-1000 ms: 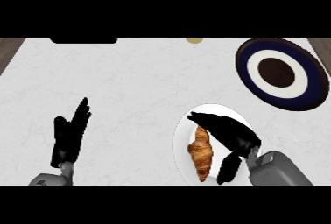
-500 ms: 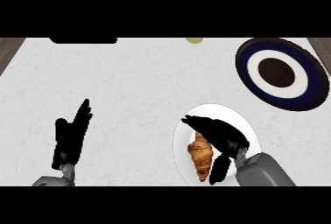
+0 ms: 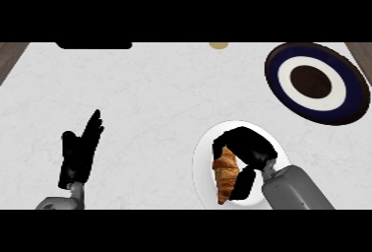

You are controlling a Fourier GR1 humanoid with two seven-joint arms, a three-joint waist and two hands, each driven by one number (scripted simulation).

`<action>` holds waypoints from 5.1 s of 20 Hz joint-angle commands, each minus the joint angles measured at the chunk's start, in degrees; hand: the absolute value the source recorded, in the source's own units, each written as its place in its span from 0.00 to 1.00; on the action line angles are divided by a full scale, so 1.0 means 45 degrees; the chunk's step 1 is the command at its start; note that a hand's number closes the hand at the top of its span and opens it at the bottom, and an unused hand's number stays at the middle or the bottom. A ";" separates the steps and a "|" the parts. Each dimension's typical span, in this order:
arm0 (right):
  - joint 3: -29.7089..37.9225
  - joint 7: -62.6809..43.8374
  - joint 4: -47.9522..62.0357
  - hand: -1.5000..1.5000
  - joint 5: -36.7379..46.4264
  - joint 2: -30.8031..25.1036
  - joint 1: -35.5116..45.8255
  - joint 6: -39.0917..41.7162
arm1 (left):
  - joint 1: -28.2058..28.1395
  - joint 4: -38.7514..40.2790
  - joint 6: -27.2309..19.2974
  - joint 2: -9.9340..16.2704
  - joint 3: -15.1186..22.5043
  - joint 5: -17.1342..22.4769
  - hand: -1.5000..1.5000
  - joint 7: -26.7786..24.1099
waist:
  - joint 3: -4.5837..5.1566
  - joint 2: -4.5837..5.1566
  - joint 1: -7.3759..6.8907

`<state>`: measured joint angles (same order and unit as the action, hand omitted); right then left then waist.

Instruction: Pick the croissant from the plate and place it in the plate

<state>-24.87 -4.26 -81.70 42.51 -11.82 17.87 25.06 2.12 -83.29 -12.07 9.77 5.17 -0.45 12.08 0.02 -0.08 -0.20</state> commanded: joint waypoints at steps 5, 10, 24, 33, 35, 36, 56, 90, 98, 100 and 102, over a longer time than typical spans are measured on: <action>0.0346 0.4398 0.0853 1.00 0.1578 -0.2615 0.0088 -0.2218 | 0.0046 -0.0241 -0.0079 -0.0213 0.0036 -0.0233 0.50 0.0297 | -0.0021 0.0035 -0.0027; 0.1495 0.6607 0.1365 1.00 0.1993 -0.3430 -0.0121 -0.5209 | 0.0105 0.0246 0.0281 0.0012 -0.0417 0.0071 0.50 -0.0070 | -0.0016 0.0036 0.0019; 0.6110 0.6217 -0.2779 1.00 -0.1493 -0.3555 -0.0865 -0.6167 | 0.0043 -0.0939 0.0131 -0.0024 -0.0296 -0.0243 0.50 0.0915 | -0.0005 -0.0044 0.0148; 0.7614 0.5799 0.1252 1.00 -0.1778 -0.3955 0.2223 -0.5393 | -0.1057 -0.1293 0.0653 -0.0217 -0.0202 -0.0266 0.50 0.0260 | -0.0006 0.0025 -0.0129; 0.8192 0.7345 0.3313 1.00 -0.1627 -0.4305 0.2322 -0.6211 | -0.0561 -0.1247 0.0696 -0.0036 -0.0396 -0.0274 0.50 0.0599 | -0.0013 0.0050 -0.0149; 0.7981 0.6555 0.3385 1.00 -0.1580 -0.4420 0.3285 -0.5556 | -0.0445 -0.0525 -0.0097 -0.0955 0.0311 -0.1044 0.50 0.0254 | -0.0007 0.0050 -0.0117; 0.6546 0.8607 1.4155 0.00 0.1960 -0.5165 0.7448 -0.5255 | 0.1085 0.0409 0.0947 -0.0252 -0.0876 -0.0359 0.50 0.0205 | -0.0028 0.0253 -0.0562; 0.9969 1.4986 1.5725 0.00 -0.3209 -0.6589 0.6852 0.1625 | 0.0199 -0.0401 0.0640 -0.0798 -0.0208 -0.0889 0.50 0.0220 | -0.0089 0.0294 -0.0554; 0.9801 1.4186 1.5797 0.00 -0.3181 -0.6648 0.7076 0.0428 | 0.0549 -0.0438 0.0790 -0.0696 -0.0271 -0.0866 0.50 0.0376 | -0.0087 0.0359 -0.0732; 0.9781 1.4530 1.5730 0.00 -0.3186 -0.6625 0.6807 0.0047 | 0.0522 -0.0287 0.0774 -0.0715 -0.0477 -0.0708 0.50 0.0369 | -0.0086 0.0371 -0.0703; 0.9785 1.4353 1.5874 0.00 -0.3198 -0.6741 0.6770 -0.0063 | 0.0589 -0.0320 0.0846 -0.0781 -0.0175 -0.0895 0.50 0.0323 | -0.0098 0.0411 -0.0777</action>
<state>18.98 53.62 -11.35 28.33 -41.75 49.21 20.08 4.11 -84.67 -8.27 6.64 3.52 -3.84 13.07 -0.37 1.59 -3.43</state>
